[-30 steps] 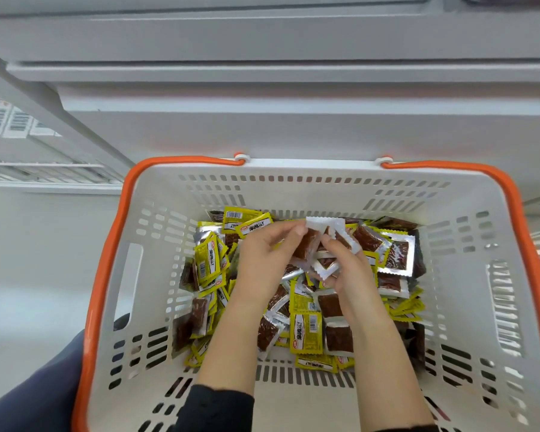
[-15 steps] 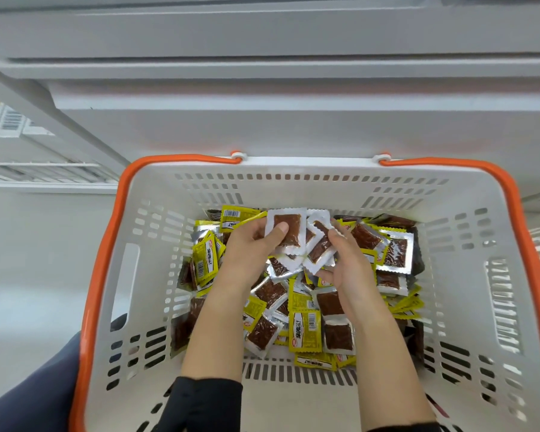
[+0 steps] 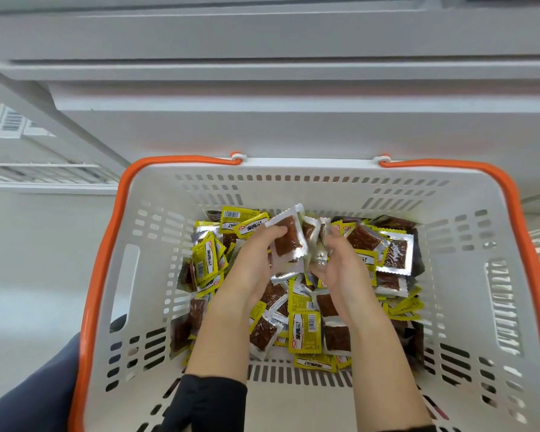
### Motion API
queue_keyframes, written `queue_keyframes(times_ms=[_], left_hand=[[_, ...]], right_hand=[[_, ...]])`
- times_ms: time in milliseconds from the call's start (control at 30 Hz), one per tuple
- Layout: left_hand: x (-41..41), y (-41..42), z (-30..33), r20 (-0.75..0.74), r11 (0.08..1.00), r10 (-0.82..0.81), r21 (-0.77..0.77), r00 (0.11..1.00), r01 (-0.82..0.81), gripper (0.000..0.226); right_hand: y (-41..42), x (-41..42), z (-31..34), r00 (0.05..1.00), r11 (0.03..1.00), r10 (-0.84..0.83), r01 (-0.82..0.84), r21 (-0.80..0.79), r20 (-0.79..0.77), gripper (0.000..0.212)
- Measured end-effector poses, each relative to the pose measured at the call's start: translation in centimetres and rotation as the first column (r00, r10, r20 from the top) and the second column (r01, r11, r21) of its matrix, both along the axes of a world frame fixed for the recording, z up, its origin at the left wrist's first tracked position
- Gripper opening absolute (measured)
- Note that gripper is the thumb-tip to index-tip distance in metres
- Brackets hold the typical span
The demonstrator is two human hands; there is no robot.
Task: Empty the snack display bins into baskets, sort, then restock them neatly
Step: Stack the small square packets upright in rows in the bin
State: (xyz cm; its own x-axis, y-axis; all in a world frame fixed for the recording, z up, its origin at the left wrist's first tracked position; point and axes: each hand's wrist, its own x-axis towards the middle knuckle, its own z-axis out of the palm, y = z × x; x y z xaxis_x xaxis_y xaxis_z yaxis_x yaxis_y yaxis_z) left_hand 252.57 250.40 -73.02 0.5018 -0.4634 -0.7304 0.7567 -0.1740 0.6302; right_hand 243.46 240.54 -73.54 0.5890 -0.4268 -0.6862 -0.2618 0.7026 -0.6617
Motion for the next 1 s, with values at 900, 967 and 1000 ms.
queue_keyframes(times_ms=[900, 967, 1000], left_hand=[[1.6, 0.5, 31.1, 0.453, 0.979, 0.084, -0.203, 0.888, 0.011, 0.024], [3.1, 0.8, 34.2, 0.534, 0.980, 0.076, -0.198, 0.842, 0.037, 0.023], [4.2, 1.1, 35.6, 0.588, 0.980, 0.065, -0.189, 0.807, 0.059, 0.024]], right_hand=[[2.7, 4.4, 28.3, 0.956, 0.707, 0.234, -0.042, -0.706, 0.177, 0.038], [2.7, 6.6, 31.0, 0.954, 0.640, 0.235, -0.008, -0.768, 0.185, 0.044], [2.7, 7.8, 32.3, 0.954, 0.602, 0.242, -0.005, -0.799, 0.176, 0.047]])
